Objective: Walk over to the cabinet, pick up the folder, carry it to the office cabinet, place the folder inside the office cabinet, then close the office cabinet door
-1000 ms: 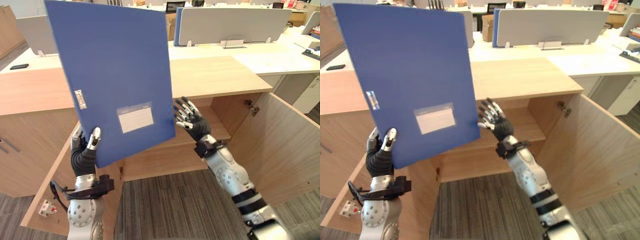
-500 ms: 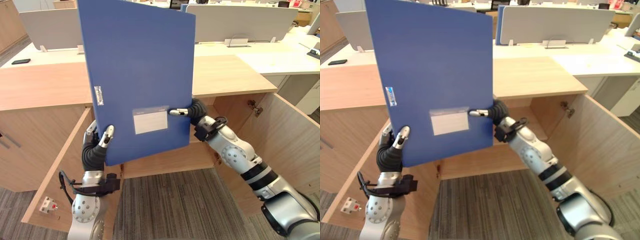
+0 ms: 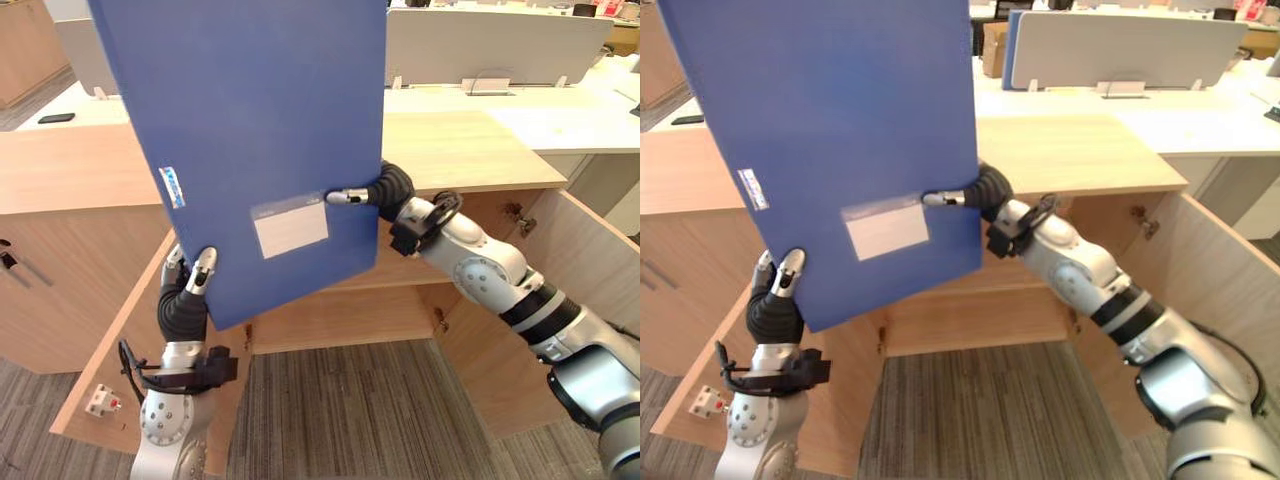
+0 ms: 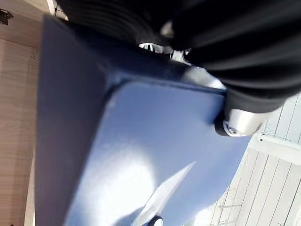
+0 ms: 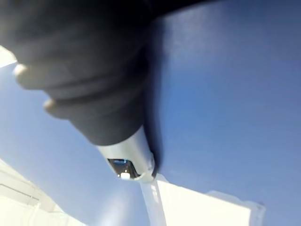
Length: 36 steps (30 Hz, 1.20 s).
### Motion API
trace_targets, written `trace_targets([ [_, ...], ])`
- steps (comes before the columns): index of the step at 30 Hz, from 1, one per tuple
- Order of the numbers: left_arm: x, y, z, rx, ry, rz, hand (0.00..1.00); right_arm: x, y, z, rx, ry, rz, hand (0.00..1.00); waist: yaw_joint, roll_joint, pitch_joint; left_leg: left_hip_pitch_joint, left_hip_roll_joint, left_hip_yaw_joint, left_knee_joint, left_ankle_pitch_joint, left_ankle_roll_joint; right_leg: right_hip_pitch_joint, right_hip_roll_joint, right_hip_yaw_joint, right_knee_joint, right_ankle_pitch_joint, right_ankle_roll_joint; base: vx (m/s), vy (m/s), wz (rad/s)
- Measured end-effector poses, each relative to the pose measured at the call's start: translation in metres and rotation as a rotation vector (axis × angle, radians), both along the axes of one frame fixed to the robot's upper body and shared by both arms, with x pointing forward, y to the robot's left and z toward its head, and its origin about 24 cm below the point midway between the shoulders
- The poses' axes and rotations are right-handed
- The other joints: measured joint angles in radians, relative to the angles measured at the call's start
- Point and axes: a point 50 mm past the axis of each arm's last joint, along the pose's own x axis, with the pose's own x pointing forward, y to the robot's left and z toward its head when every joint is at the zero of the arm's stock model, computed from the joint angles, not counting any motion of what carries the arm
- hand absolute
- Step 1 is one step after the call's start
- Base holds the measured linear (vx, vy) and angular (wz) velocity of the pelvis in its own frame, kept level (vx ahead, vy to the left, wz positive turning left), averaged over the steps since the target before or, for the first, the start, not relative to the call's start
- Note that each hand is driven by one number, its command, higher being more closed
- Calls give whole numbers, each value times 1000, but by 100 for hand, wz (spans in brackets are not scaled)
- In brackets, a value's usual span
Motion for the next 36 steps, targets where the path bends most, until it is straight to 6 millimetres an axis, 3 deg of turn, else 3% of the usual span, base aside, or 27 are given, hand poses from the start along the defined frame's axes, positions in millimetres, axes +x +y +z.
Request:
trace_targets([
  [1, 0, 0, 0, -4, -3, -8, 0, 0, 0, 1, 2, -8, 8, 100, 2, 0, 0, 0, 0, -1, 0, 1, 0, 1, 0, -1, 0, 0, 0, -24, 9, 4],
  [6, -3, -12, -7, 5, 38, -148, 0, 0, -7, 5, -20, -42, -4, 100, 6, 1, -2, 0, 0, -6, -1, 3, -1, 2, -1, -6, 1, 0, 0, -10, 3, 2],
  [9, -3, -19, -25, -14, 119, -240, 0, 0, -14, 4, -69, -70, -12, 100, 4, 2, -7, 0, 0, -5, -1, 3, -1, 1, 0, -5, 1, 0, 0, 0, 0, 0],
  [16, -18, -39, -97, 25, 450, -517, 0, -13, -29, -22, -224, -89, -15, 100, -15, 3, -17, 4, 2, 19, -4, 2, -3, -8, 1, 18, 2, 2, -2, -3, 13, -10],
  [18, -26, -43, -121, 42, 562, -576, 0, -23, -31, -19, -239, -139, -3, 100, -22, 3, -17, 5, 3, 31, -4, 1, -4, -14, 2, 30, 4, 2, -2, -5, 11, -15],
  [20, -38, -45, -154, 28, 719, -602, 0, -37, -39, -1, -145, -250, -39, 100, -31, 4, -18, -3, 4, 44, -4, -1, -5, -34, 3, 48, 13, 2, -2, -14, 22, -24],
  [23, -60, -29, -213, -3, 1023, -485, 0, -52, -62, 42, -16, -532, -226, 100, -56, 12, -24, -5, 6, 59, -4, -7, -1, -45, 4, 64, 18, 2, -2, -15, 17, -16],
  [26, -84, -6, -246, 9, 1221, -368, 0, -62, -86, 63, -41, -744, -458, 100, -68, 10, -35, -4, 13, 67, -3, -12, -1, -50, 8, 73, 18, 2, -2, -12, 1, -13],
  [30, -119, 25, -278, -67, 1446, -135, 0, -68, -96, 49, -202, -832, -646, 100, -71, 11, -40, -4, 18, 89, 0, -18, 1, -60, 15, 97, 20, 5, -7, -14, 0, -16],
  [33, -138, 43, -288, -178, 1530, 40, 0, -69, -98, 26, -334, -805, -685, 100, -73, 10, -40, -1, 19, 91, 1, -19, 1, -58, 18, 99, 19, 6, -7, -7, -3, -3],
  [36, -169, 55, -296, -222, 1653, 173, 0, -74, -97, 10, -416, -779, -657, 100, -79, 7, -39, 1, 20, 92, 1, -20, 1, -57, 20, 102, 15, 7, -10, -14, -1, -2],
])
